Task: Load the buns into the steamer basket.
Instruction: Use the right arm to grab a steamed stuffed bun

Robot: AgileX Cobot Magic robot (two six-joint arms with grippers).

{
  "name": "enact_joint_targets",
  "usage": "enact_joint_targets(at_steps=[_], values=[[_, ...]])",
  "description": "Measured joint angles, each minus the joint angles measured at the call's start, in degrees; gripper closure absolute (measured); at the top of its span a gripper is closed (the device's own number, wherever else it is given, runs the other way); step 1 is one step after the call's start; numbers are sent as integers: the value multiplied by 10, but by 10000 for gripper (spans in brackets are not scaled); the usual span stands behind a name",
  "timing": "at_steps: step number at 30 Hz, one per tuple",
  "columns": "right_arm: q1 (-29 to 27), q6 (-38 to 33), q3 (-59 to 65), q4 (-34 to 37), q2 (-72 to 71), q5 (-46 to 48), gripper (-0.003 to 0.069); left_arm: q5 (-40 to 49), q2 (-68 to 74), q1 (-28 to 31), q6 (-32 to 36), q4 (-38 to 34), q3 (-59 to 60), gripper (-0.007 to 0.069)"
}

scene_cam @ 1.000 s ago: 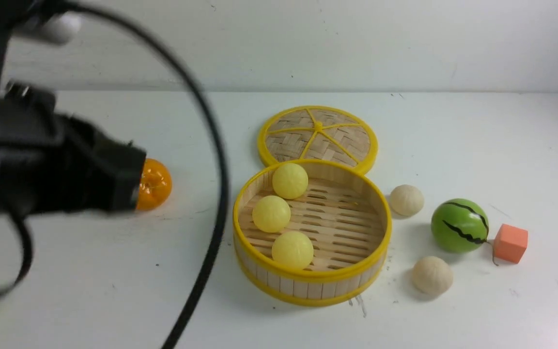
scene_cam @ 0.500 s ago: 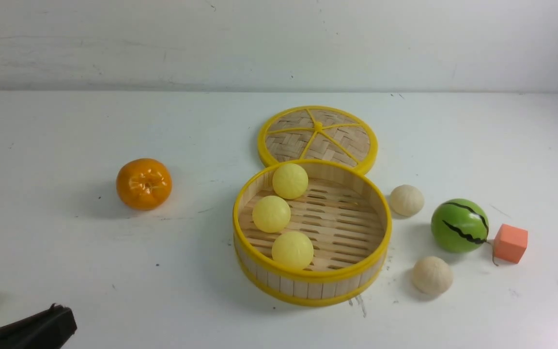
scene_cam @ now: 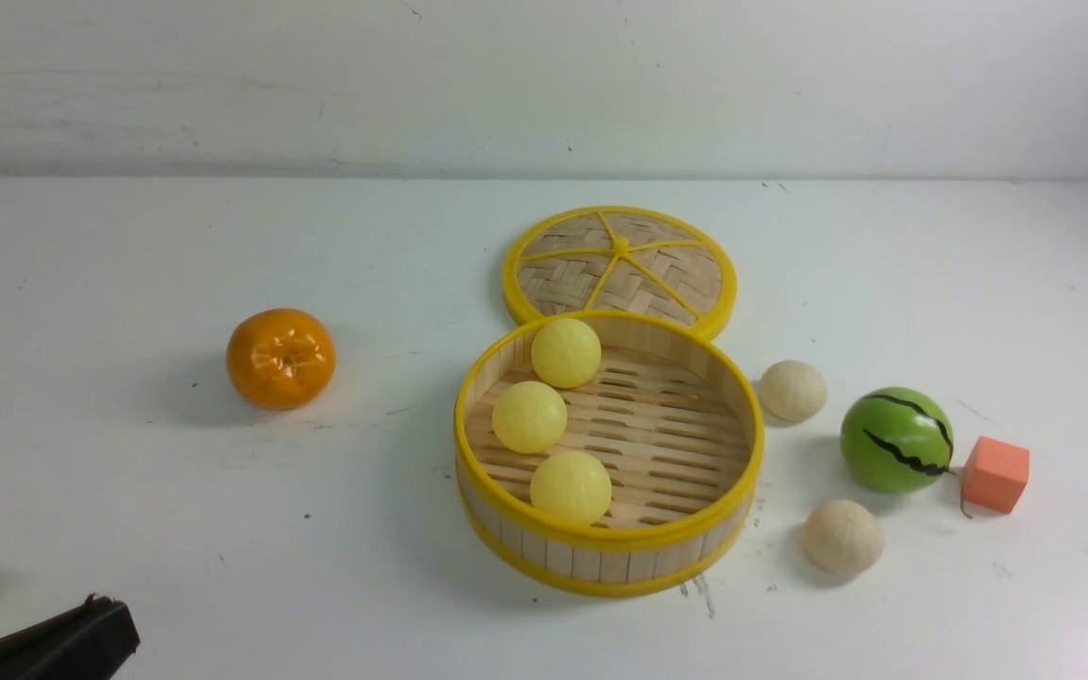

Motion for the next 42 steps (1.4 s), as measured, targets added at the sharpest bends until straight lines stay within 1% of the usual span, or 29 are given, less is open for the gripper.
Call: enact_joint_targets(at_steps=[2,3,5,7,8,10,11,12,13,14,16,17,18,19,20,21,22,24,27,28,31,34,36,37,38,39,42], values=[[0,16,0,46,0,-45,426,0,0,0,0,0,0,638],[0,18,-1,53,0,-49,428,0,0,0,0,0,0,638],[2,15,-27,71,5,-19,452,0,0,0,0,0,0,638],[12,-18,-77,64,40,45,476,0,0,0,0,0,0,638],[13,-23,-91,62,46,52,478,0,0,0,0,0,0,638],[31,-125,-196,31,160,166,502,0,0,0,0,0,0,638],[33,-140,-214,26,179,183,504,0,0,0,0,0,0,638],[36,-170,-257,18,218,218,508,0,0,0,0,0,0,638],[37,-222,-313,4,289,277,512,0,0,0,0,0,0,638],[37,-250,-348,-3,339,315,514,0,0,0,0,0,0,638],[37,-278,-408,-13,445,379,516,0,0,0,0,0,0,638],[37,-281,-419,-15,463,384,516,0,0,0,0,0,0,638],[39,-288,-451,-17,524,415,516,0,0,0,0,0,0,638],[39,-289,-460,-17,540,420,516,0,0,0,0,0,0,638],[43,-291,-493,-20,603,436,516,0,0,0,0,0,0,638],[45,-291,-497,-20,618,437,516,0,0,0,0,0,0,638],[60,-291,-518,-23,670,438,516,0,0,0,0,0,0,638],[74,-287,-538,-27,705,434,516,0,0,0,0,0,0,637],[142,-271,-582,-51,788,405,516,0,0,0,0,0,0,637],[154,-268,-591,-60,803,400,516,0,0,0,0,0,0,636],[201,-254,-651,-116,891,382,511,0,0,0,0,0,0,634],[209,-245,-686,-139,936,382,503,0,0,0,0,0,0,634],[206,-223,-721,-163,984,382,480,0,0,0,0,0,0,634],[205,-220,-724,-164,991,382,478,0,0,0,0,0,0,634],[197,-211,-741,-170,1014,382,457,0,0,0,0,0,0,633],[196,-210,-743,-171,1019,382,454,0,0,0,0,0,0,632],[177,-204,-761,-169,1053,383,410,0,0,0,0,0,0,629]])
